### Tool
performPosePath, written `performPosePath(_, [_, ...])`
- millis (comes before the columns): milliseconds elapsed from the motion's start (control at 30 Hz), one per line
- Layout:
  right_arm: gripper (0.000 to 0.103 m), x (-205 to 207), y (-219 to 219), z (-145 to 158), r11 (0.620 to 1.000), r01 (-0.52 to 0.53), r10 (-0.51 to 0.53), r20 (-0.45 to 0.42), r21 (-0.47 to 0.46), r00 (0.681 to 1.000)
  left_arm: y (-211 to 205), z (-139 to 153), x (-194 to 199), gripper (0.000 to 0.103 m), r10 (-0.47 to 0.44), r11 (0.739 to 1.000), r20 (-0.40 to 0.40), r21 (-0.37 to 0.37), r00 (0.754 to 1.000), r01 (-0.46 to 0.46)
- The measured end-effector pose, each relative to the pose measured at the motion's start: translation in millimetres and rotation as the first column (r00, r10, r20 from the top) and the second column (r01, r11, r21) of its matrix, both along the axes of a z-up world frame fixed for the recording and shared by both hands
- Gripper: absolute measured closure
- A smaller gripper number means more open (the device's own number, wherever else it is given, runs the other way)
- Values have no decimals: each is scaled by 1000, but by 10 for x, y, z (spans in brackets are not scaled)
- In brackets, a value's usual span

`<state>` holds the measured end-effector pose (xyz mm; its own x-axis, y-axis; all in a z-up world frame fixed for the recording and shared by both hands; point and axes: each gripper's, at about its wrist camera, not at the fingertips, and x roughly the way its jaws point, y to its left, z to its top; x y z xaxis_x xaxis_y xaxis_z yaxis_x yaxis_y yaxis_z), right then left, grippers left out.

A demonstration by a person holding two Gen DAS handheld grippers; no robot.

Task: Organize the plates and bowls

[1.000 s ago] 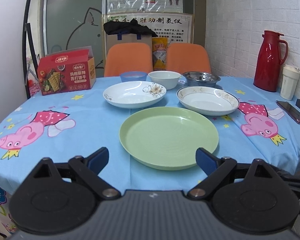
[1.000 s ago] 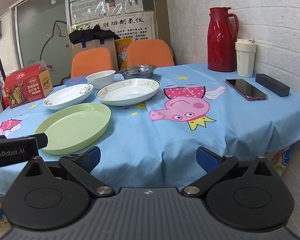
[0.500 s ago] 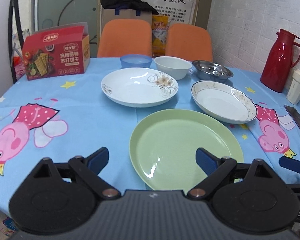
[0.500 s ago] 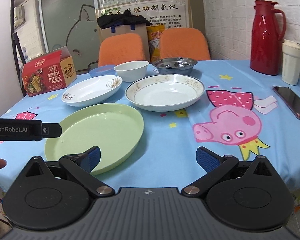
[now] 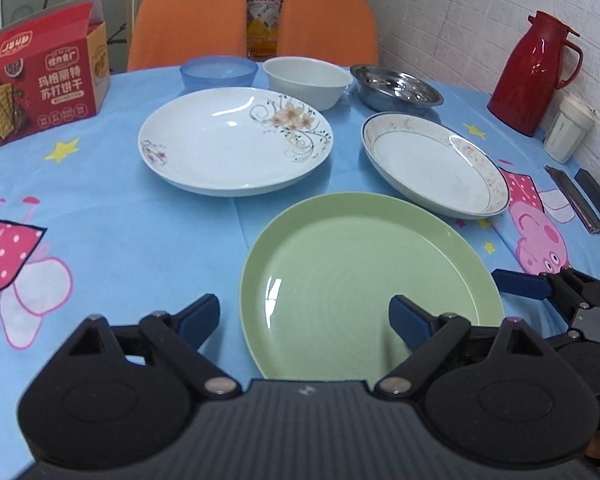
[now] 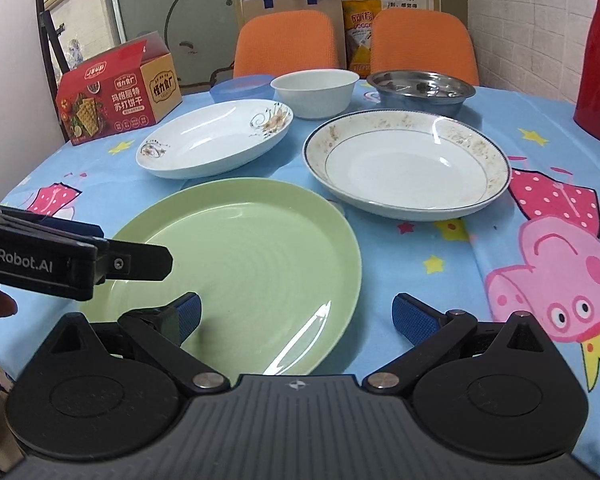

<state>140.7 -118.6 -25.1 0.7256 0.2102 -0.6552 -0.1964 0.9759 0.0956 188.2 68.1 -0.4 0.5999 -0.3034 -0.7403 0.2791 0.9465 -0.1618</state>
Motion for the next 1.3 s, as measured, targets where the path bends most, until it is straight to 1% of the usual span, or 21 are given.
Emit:
performPosePath(33, [0, 13, 36, -13, 999, -5, 5, 4, -32, 1000, -2, -21, 14, 16, -2, 1000, -13, 1, 1000, 2])
performPosePath(67, [0, 19, 66, -23, 998, -10, 11, 6, -57, 1000, -1, -41, 28, 26, -3, 1000, -26, -1, 1000, 3])
performPosePath(133, [0, 35, 63, -30, 998, -14, 15, 10, -57, 1000, -7, -57, 38, 32, 0, 1000, -29, 4, 1000, 0])
performPosePath(200, [0, 21, 37, -38, 998, -24, 26, 24, -57, 999, -15, -53, 30, 34, 5, 1000, -27, 14, 1000, -5])
performPosePath(300, [0, -30, -12, -77, 998, -46, 50, 72, -51, 996, -52, -57, 6, 33, 0, 999, -16, 40, 1000, 1])
performPosePath(333, [0, -21, -6, -71, 998, -42, 46, 70, -51, 997, -74, -61, 8, 33, -2, 998, -13, 57, 1000, 3])
performPosePath(367, [0, -4, 12, -55, 998, -33, 36, 59, -54, 998, -96, -64, 7, 36, -5, 998, -9, 70, 1000, 5])
performPosePath(433, [0, 33, 69, -36, 998, -28, 31, 46, -60, 998, -84, -58, 12, 37, -7, 998, -8, 60, 1000, 7])
performPosePath(500, [0, 17, 84, -50, 997, -48, 51, 64, -52, 997, -83, -61, -5, 47, -7, 997, 9, 77, 1000, 7])
performPosePath(533, [0, 0, 91, -50, 997, -53, 57, 75, -47, 996, -72, -63, -18, 47, -2, 997, 17, 81, 1000, 0])
performPosePath(567, [0, -16, 99, -40, 998, -43, 48, 85, -52, 995, -56, -66, -26, 53, 7, 997, 22, 73, 1000, -9])
performPosePath(633, [0, -32, 78, -33, 999, -13, 18, 95, -47, 995, -24, -55, -28, 62, 28, 998, 20, 58, 999, -29])
performPosePath(667, [0, -38, 64, -21, 999, 9, -5, 100, -44, 995, -12, -49, -28, 64, 39, 998, 14, 53, 999, -40])
performPosePath(733, [0, -37, 76, 10, 999, 22, -18, 101, -38, 995, 30, -33, -55, 64, 55, 997, 14, 54, 998, -56])
performPosePath(800, [0, -72, 183, 49, 998, 12, -5, 119, -63, 993, 145, -7, -96, 64, 86, 995, 14, 47, 996, -87])
performPosePath(867, [0, -91, 318, 90, 999, -10, 17, 136, -52, 991, 343, 48, -144, 65, 140, 989, 19, 49, 990, -141])
performPosePath(1067, [0, 28, 890, 97, 986, -165, 164, 147, -7, 975, 942, 144, -208, 65, 292, 952, 22, 87, 956, -293])
performPosePath(1133, [0, 95, 1034, 77, 981, -193, 191, 141, 2, 971, 1053, 132, -189, 65, 311, 946, 18, 91, 950, -311])
performPosePath(1200, [0, 169, 1117, 42, 980, -200, 198, 126, 8, 972, 1090, 99, -147, 65, 316, 944, 16, 99, 949, -316])
performPosePath(1300, [0, 242, 1132, -16, 982, -188, 187, 104, -4, 977, 1071, 33, -72, 65, 291, 953, 5, 84, 957, -291])
